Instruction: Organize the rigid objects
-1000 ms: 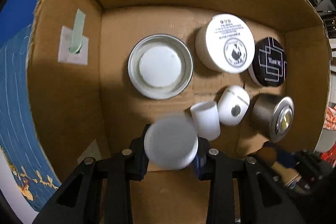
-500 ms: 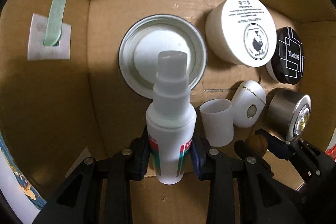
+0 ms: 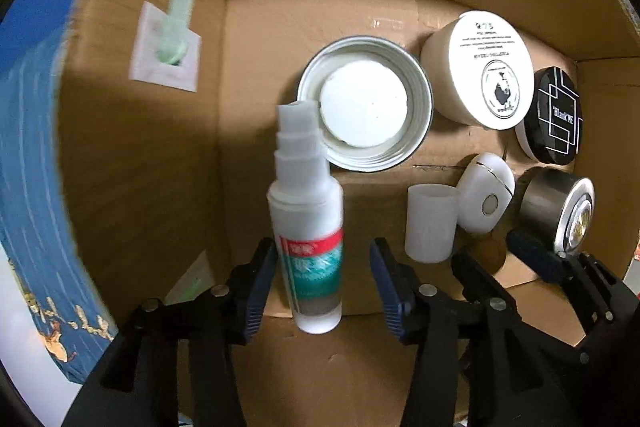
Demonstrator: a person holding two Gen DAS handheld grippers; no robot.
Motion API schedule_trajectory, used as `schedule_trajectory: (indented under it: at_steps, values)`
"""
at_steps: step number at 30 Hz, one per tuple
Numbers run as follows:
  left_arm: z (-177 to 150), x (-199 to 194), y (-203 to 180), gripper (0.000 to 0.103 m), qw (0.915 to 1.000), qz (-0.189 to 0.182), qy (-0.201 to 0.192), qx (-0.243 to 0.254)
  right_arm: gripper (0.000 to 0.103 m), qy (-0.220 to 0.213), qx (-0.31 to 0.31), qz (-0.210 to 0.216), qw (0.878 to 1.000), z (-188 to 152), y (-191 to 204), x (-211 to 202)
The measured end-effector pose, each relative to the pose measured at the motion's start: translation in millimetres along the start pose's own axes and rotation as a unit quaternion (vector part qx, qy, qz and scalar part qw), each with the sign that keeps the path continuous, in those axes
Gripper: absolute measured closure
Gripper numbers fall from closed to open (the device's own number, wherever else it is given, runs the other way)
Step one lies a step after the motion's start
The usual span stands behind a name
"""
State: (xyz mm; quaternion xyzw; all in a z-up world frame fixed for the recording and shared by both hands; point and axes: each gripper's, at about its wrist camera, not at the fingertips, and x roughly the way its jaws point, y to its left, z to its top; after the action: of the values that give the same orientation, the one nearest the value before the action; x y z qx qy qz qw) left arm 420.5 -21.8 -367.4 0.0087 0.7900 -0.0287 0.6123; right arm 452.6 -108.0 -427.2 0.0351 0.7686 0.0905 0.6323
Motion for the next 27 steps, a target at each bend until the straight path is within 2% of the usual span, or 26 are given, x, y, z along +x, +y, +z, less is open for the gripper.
schedule_trajectory:
  at_steps: [2,4,6,7,11,12,13,15,17,19,23,25,27]
  values:
    - [-5.4,-4.7,-1.1,0.054,1.0000,0.004,-0.008,0.003,0.047,-0.008,-0.002,-0.004,1.000,-2.9,3.8,-8.8]
    - [-13.1,-11.7,-1.3,0.042,0.9998,0.002,-0.020,0.004,0.043,-0.017,-0.006,-0.009,1.000,-7.8,4.6,-16.0]
    - [-22.5,-20.9,-1.8,0.037,0.9993,-0.006,-0.038,0.004,0.039,-0.033,-0.008,-0.015,0.999,-14.6,5.2,-27.4]
    - [-25.7,-25.8,-3.1,0.031,0.9989,-0.006,-0.047,0.004,0.039,-0.037,-0.007,-0.013,0.999,-17.2,4.7,-32.3]
    - [-45.2,-46.0,-2.3,0.028,0.9965,-0.006,-0.083,0.006,0.035,-0.057,0.000,-0.021,0.998,-32.8,0.5,-54.3]
    - [-51.1,-50.9,-3.8,0.023,0.9958,-0.008,-0.091,0.005,0.035,-0.061,0.000,-0.024,0.998,-36.5,-3.0,-59.2]
    - [-57.0,-56.7,-7.4,0.013,0.9950,-0.009,-0.099,0.004,0.035,-0.066,0.002,-0.027,0.997,-41.9,-6.4,-66.4]
    - [-70.6,-68.2,-6.4,0.007,0.9932,-0.009,-0.116,0.001,0.030,-0.075,0.006,-0.030,0.997,-52.9,-12.8,-77.8]
    - [-77.1,-82.5,-11.0,0.005,0.9911,-0.008,-0.133,0.000,0.026,-0.087,0.015,-0.033,0.996,-66.2,-19.3,-89.9]
    - [-82.0,-100.2,-11.9,0.004,0.9882,-0.002,-0.153,0.000,0.017,-0.098,0.024,-0.036,0.994,-66.9,-36.2,-95.9]
    - [-98.9,-123.2,-26.7,0.004,0.9828,0.006,-0.184,0.004,0.011,-0.124,0.034,-0.045,0.991,-86.4,-52.3,-119.3]
    - [-105.5,-127.1,-31.4,0.004,0.9807,0.008,-0.195,0.002,0.000,-0.131,0.039,-0.046,0.990,-93.6,-55.6,-126.9]
    - [-113.6,-132.9,-30.4,0.003,0.9792,0.008,-0.203,0.000,0.000,-0.138,0.043,-0.047,0.988,-100.0,-57.6,-131.5]
